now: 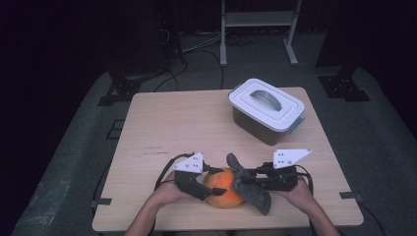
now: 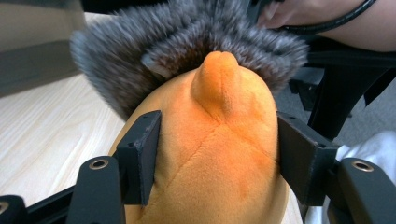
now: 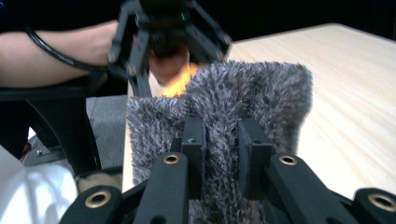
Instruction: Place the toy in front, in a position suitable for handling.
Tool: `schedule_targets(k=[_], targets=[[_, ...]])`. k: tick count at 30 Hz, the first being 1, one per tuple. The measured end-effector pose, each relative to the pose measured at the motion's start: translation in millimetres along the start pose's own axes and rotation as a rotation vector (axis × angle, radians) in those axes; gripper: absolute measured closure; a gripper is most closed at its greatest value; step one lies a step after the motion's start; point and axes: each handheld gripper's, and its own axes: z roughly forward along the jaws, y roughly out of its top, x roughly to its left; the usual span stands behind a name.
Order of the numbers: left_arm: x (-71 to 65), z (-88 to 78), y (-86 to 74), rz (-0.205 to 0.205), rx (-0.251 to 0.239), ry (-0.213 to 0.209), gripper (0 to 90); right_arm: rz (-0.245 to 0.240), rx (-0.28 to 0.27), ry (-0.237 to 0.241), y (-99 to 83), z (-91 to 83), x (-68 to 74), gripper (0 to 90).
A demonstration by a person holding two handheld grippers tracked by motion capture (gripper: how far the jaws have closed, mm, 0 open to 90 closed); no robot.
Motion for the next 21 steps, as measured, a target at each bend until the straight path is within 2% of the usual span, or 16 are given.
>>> schedule_targets(k=[3,9,15,16,18,20,21], targets=[[-5.7,4.7,3.6,0.032,0.018,0.006,35.8,-0.01,-0.013,-0.002,6.6,6.1,5.9,74.1],[-5.6,5.8,3.8,0.036,0.015,0.015,36.3,0.001,-0.003,0.0,2.8,4.9,2.9,74.1],[-2.1,2.4,2.3,0.009,0.001,0.03,37.7,0.034,0.042,-0.012,-9.2,-1.2,-5.1,73.9],[-0.8,1.4,1.6,-0.003,-0.007,0.03,38.2,0.045,0.063,-0.022,-13.4,-3.5,-7.5,73.9],[-0.1,0.8,1.6,-0.007,-0.009,0.032,39.4,0.04,0.075,-0.034,-14.4,-5.7,-8.4,74.0],[1.8,-0.7,1.5,-0.021,-0.014,0.032,39.9,0.028,0.069,-0.046,-12.9,-6.6,-7.3,74.1],[2.4,-1.2,1.3,-0.024,-0.014,0.032,40.2,0.001,0.025,-0.043,-6.3,-6.6,-2.9,74.2]])
